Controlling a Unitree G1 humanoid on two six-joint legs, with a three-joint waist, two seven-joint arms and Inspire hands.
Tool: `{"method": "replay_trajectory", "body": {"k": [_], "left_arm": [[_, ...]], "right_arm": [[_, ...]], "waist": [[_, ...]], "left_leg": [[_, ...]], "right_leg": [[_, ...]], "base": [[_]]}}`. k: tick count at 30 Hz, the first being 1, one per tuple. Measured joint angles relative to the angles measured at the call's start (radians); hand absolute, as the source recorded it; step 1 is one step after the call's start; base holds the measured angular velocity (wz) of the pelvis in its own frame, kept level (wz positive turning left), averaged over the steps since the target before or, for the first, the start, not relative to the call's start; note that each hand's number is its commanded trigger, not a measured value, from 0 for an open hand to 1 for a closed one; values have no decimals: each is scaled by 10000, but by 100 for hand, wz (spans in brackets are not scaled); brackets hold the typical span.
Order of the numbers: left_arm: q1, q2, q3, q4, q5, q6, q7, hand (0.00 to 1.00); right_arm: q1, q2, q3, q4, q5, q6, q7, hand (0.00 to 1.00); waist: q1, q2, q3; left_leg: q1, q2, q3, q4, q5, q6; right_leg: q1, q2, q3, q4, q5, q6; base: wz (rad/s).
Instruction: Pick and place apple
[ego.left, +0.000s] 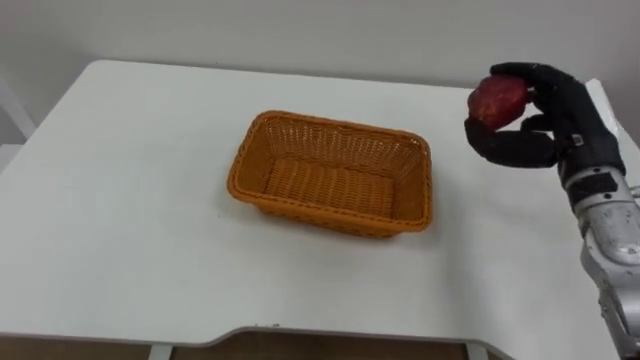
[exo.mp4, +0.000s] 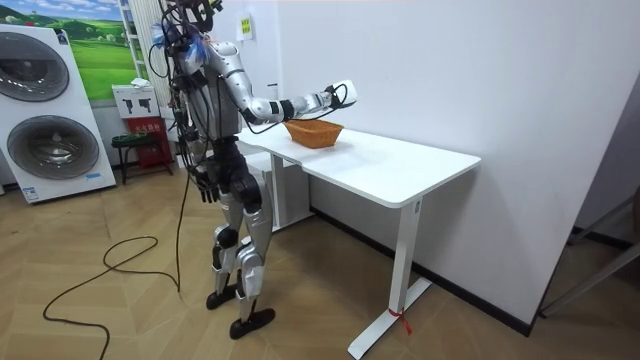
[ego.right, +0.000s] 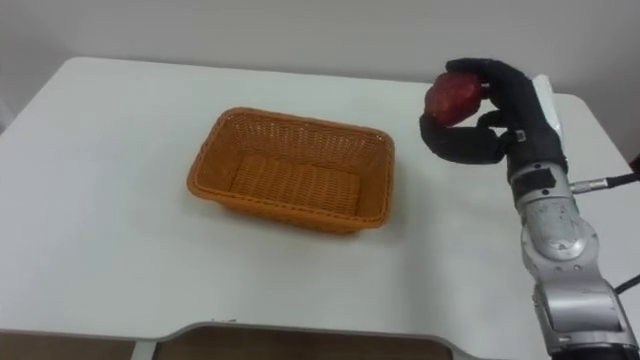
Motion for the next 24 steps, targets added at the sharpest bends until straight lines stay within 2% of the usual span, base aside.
{"method": "replay_trajectory", "body": {"k": [2, 5, 7, 11, 12, 14, 15, 24], "left_arm": [[-15, 11, -70, -31, -7, -1, 2, 0], [-53, 33, -620, -28, -105, -9, -2, 0], [-126, 27, -865, -15, -115, -36, -14, 0], [-224, 19, -972, -7, -111, -83, -14, 0], [-293, 20, -1050, -8, -110, -83, -14, 0], [-291, 21, -1067, 0, -102, -64, -14, 0], [-302, 14, -1080, -2, -100, -26, -14, 0], [-360, 13, -1168, -3, -108, 79, 17, 0]], "right_arm": [[0, 6, 272, -371, -79, 3, 137, 100], [1, 29, 1060, -709, -76, 20, 563, 100], [7, 105, 1538, -801, -90, 23, 1088, 100], [7, 241, 1922, -1110, -81, 145, 1530, 100], [7, 242, 2018, -1200, -81, 159, 1606, 95], [6, 241, 2202, -1254, -73, 160, 1656, 29], [6, 242, 2300, -1253, -73, 185, 1727, 0], [6, 303, 2928, -1251, -49, 372, 1863, 0]], "waist": [[-4, -3, -2], [40, -6, -4], [158, -29, -9], [440, -17, 0], [485, -12, 3], [575, -3, 8], [629, 4, 12], [770, 136, 64]], "left_leg": [[-48, 8, 6, 5, 4, -6], [-15, 11, 11, 5, 4, -6], [-20, 10, 4, 5, 4, -6], [-7, 9, 48, -40, 4, -6], [-12, 9, 46, -53, 4, -6], [-36, 10, 20, -58, 4, -6], [-26, 10, 21, -56, 4, -6], [-90, 7, -2, -28, 4, -6]], "right_leg": [[5, 6, -6, 0, 16, -5], [34, 11, 13, 0, 18, -8], [14, 9, 32, -1, 19, -6], [-3, 26, 127, -7, 24, 3], [-3, 25, 123, -9, 25, 4], [11, 29, 115, -16, 25, 4], [20, 30, 119, -20, 25, 4], [-7, 22, 97, -10, 25, 4]], "base": [[0], [0], [0], [-3], [0], [0], [0], [0]]}}
